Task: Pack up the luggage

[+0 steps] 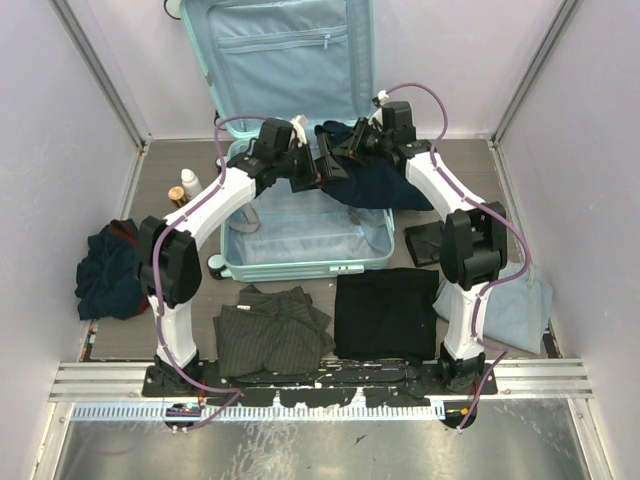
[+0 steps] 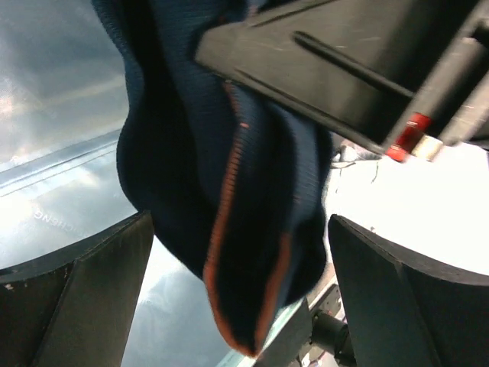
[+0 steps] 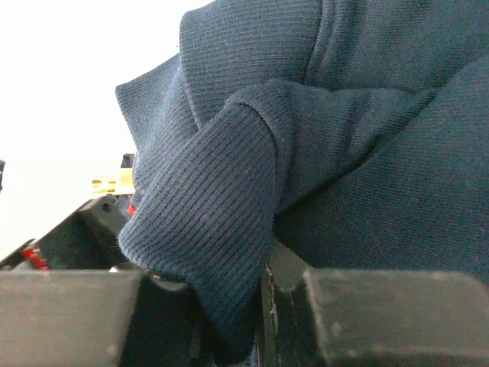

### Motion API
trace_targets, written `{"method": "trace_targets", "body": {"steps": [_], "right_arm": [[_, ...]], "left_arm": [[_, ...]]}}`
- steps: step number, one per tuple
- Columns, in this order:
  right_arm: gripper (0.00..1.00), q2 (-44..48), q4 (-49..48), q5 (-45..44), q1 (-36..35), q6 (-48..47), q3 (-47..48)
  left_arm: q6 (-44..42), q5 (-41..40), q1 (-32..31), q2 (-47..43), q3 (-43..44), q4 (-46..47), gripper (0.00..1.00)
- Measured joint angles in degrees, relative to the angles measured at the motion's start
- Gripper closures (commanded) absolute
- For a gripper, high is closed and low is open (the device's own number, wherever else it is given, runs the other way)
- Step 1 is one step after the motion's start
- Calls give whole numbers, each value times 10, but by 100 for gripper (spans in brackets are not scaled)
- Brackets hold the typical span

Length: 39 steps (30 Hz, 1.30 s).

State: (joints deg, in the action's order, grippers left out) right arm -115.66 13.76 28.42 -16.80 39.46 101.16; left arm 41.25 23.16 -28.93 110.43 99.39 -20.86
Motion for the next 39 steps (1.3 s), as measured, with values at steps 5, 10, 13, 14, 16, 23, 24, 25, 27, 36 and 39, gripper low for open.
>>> {"method": "trace_targets", "body": {"steps": [5,10,13,14,16,23,24,25,27,36,39], "right_arm": [[99,0,0,-1,0,0,3],[99,-2,0,-1,0,0,3],[99,-3,0,-1,0,0,3],[99,-4,0,-1,0,0,3],[99,-6,0,-1,-1,1,3],[93,-7,0,-1,-1,1,3],[80,-7,0,-1,-1,1,3],[67,-7,-1,-2,-1,1,3],[37,-7,-4,-2,0,1,3],[0,8,10,74,60,-48,24],[0,34,49,79,134,-95,13]], "left_arm": [[12,-14,-3,17,-16,19,2],[1,-40,-3,20,-14,13,2],[2,-38,-5,28,-13,20,2],[4,-34,-5,30,-13,26,2],[16,-23,-5,40,-13,47,6],[54,8,-4,71,-10,102,73],[60,12,-4,72,-10,107,86],[60,15,-3,72,-10,110,95],[66,20,0,72,-11,111,100],[58,21,22,72,-41,113,100],[56,21,31,72,-42,108,100]]}}
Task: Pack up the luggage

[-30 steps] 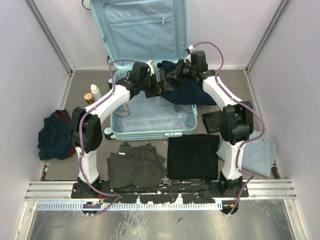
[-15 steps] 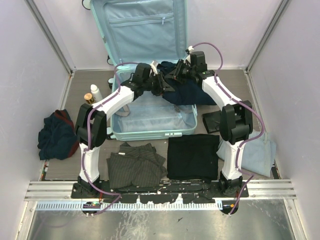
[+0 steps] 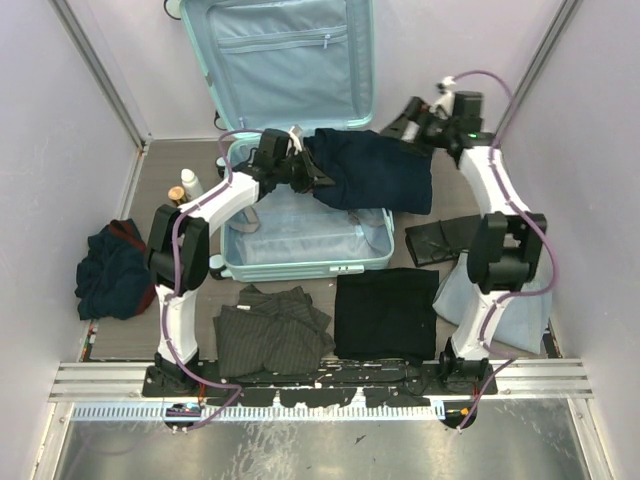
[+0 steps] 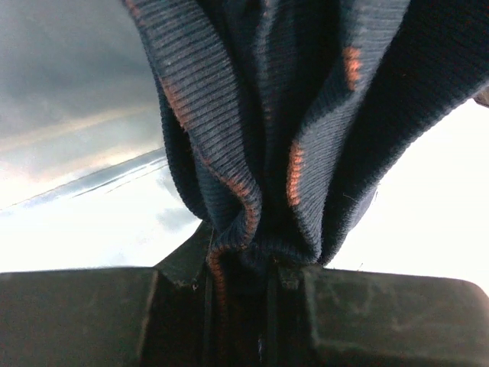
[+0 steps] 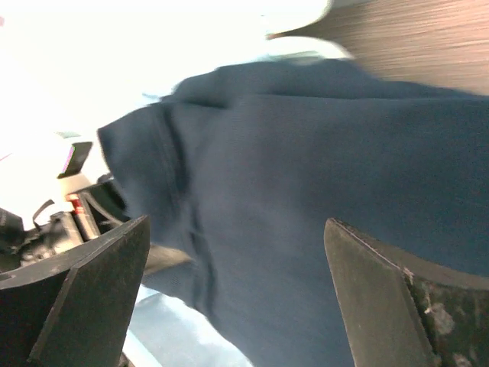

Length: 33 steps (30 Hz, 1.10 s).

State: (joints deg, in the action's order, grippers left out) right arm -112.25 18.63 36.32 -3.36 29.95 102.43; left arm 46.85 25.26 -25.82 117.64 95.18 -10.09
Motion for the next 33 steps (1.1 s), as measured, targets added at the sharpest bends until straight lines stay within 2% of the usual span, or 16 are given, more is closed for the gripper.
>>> {"method": "trace_targets", "body": {"steps": [5,8,13,20,22,23,29,33], "right_arm": [[0,58,47,2,124,-68,-72],[0,65,73,14,159,-108,-108],[0,36,93,73,166,-145,-146],[0,-18,21,138,156,-98,-207],[10,-32,0,154,152,-83,-207],[21,-36,-9,160,150,-75,-207],[98,-38,-60,191,132,-26,-206],[99,-28,-47,178,120,-19,-199]], "left_arm": [[-9,1,13,0,0,-7,100],[-13,3,16,0,1,-12,100],[-24,6,16,0,3,-14,100],[-51,10,16,0,5,-20,100],[-60,11,16,0,9,-24,100],[-64,11,16,0,12,-27,100],[-104,9,16,6,39,-59,100],[-140,-10,17,7,63,-100,100]]}}
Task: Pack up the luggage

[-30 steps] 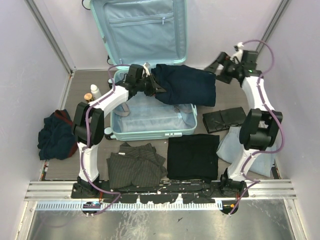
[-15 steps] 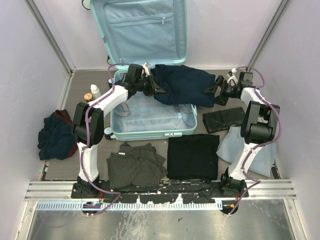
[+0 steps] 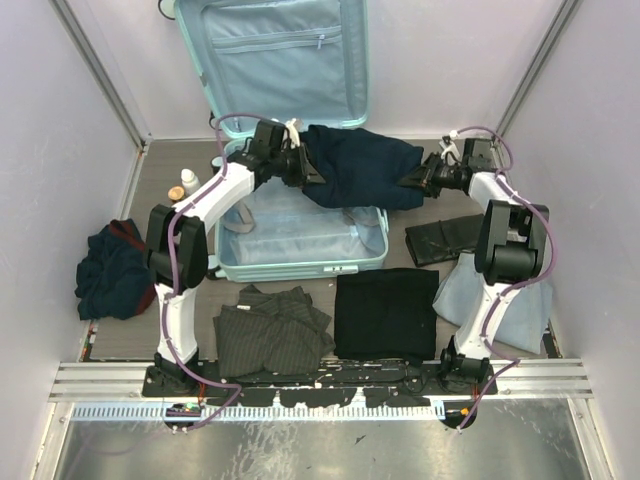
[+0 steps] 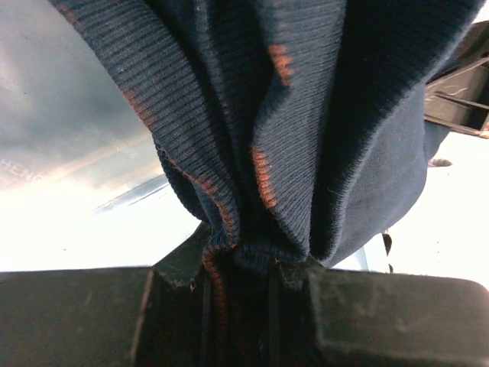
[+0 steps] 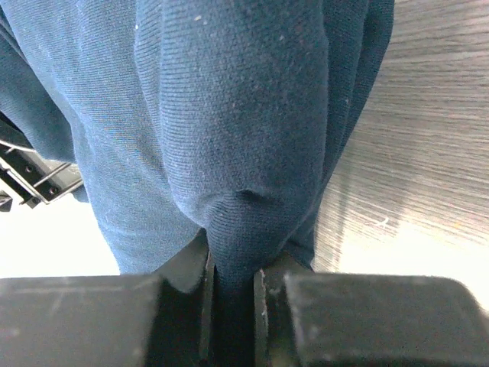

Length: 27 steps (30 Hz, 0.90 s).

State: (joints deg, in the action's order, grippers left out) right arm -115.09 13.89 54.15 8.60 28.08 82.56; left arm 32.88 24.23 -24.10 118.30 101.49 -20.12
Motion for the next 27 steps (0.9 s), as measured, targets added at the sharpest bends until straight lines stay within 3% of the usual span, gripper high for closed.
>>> {"method": "trace_targets", "body": {"steps": [9,15,20,27], "right_arm": [[99,53,108,-93,-71,-48,78],[99,82,131,-145,-154,-71,130],[99,89,149,-192,-231,-83,125],[99,89,189,-240,-290,-107,87]], "left_arm": [[-86,-52,13,-65,-20,-61,100],[-115,-59,71,-147,-37,-122,100],[-144,-54,118,-214,-123,-163,100],[-175,-54,126,-247,-231,-202,100]]}}
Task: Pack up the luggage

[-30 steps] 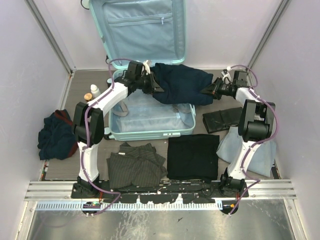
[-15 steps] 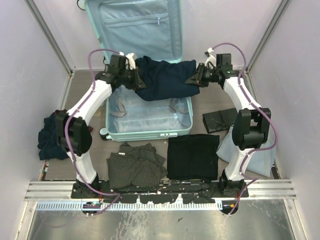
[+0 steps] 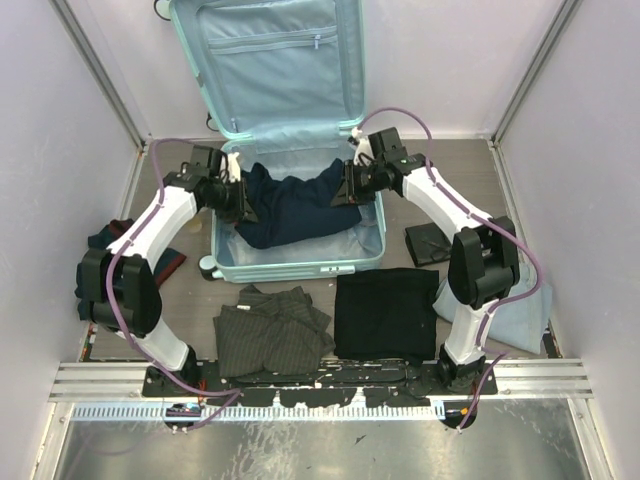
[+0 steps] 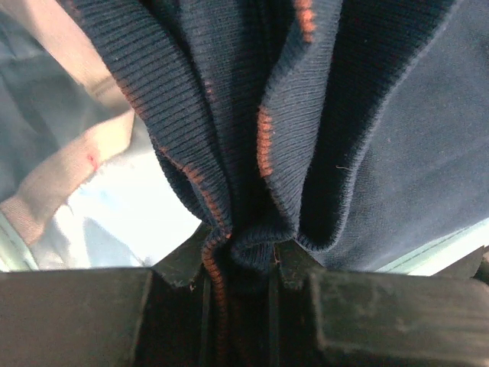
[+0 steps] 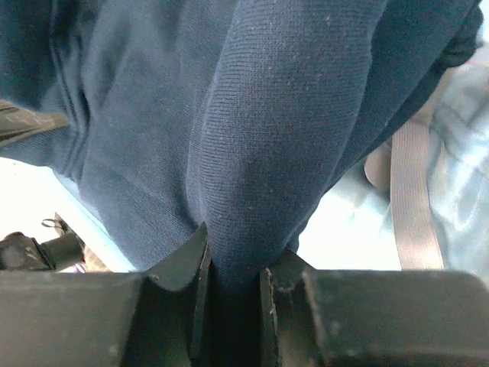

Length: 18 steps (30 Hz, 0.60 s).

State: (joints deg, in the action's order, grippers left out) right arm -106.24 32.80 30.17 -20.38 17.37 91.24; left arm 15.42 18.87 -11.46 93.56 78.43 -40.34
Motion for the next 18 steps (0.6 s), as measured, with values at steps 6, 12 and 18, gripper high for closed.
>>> {"method": "trace_targets", "body": {"steps": [6,12,18], "right_arm": [[99,0,25,-16,-3,-41,-41],[89,0,34,-23,-3,-72,-47],[67,26,39,-26,-3,-82,-76]], "left_arm": [[1,20,-3,-5,-42,4,100],[3,46,-3,-6,-73,19,90],[-8,59,-4,-8,-75,19,83]]}}
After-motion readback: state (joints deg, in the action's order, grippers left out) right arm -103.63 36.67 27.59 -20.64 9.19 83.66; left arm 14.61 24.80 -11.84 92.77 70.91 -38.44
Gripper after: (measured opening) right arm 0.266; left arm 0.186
